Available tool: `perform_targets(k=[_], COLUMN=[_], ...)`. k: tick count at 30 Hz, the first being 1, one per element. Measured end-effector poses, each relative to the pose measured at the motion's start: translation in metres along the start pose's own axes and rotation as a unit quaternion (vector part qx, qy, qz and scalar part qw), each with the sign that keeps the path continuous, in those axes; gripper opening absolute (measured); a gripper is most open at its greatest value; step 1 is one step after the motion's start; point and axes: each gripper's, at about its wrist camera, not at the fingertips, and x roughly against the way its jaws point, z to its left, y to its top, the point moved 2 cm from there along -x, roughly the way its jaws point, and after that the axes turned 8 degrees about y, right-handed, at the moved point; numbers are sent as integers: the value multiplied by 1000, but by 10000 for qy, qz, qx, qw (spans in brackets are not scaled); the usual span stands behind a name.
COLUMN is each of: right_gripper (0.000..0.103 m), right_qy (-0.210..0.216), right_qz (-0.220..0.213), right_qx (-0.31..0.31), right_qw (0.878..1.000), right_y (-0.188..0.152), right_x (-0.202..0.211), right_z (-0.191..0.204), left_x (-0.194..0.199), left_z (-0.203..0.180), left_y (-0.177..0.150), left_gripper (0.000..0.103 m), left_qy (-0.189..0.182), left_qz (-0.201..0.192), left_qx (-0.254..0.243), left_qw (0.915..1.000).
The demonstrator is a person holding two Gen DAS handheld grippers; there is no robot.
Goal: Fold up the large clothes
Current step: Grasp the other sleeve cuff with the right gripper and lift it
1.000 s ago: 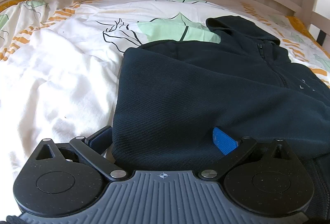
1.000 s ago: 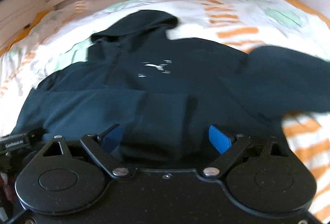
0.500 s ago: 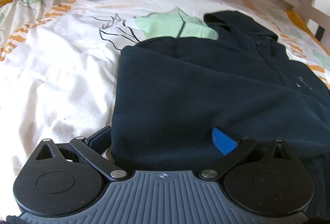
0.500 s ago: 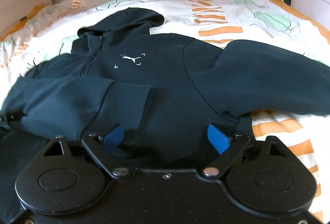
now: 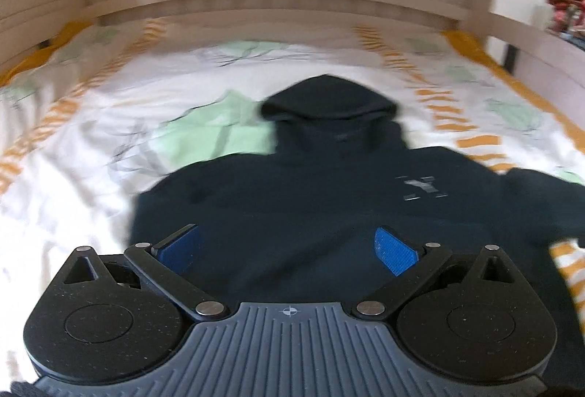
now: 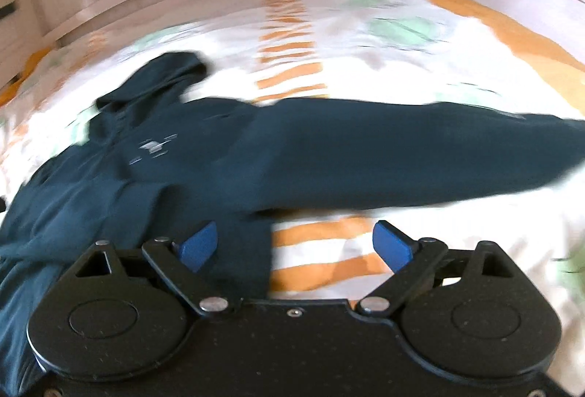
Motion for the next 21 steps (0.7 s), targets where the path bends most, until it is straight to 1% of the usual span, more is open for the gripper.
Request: perform_targets(k=[4,7,11,13,14,15,16,19,21], right_gripper=[96,96,96,96,96,96,96,96,96], right_qy=[-389,-756,-1182,-1305,-1359,-1403,-1440,-1433,-1398], right_qz=[1,-126,-245,-316,-360,-395,-437,-569,-650], right_qx=[-715,-1051,-1519,-1856,-2007,-2111,-2214,-2390,-2402], right_qw=[9967,9915,9810,9734,9695,9665,9635,9587,9584], right_y=[15,26,40,43,44,45,45,45,43], right_x=[7,13,17,16,14,13,9,1,-4], right_z=[-50,-87,-134,-157,-167,-174,-181,-193,-196], left_x=[-2,-9,-21,-28,-30,-33,-38,-51,-58], left_z=[-41,-67,-98,-116,-125,-131,-138,-156,-168], left_y=[7,11,10,11,12,13,15,15,13], left_gripper=[102,101,101,100,99,94,95,95,95], left_qy=[-435,-732,-898,-950,-974,-1004,-1046,-1123,-1171], left_qz=[-71,-42,32,77,100,122,161,239,273], left_qx=[-223,-259,-445,-555,-589,-609,-640,-716,-781], left_qw=[9988,9970,9950,9939,9934,9930,9923,9908,9897])
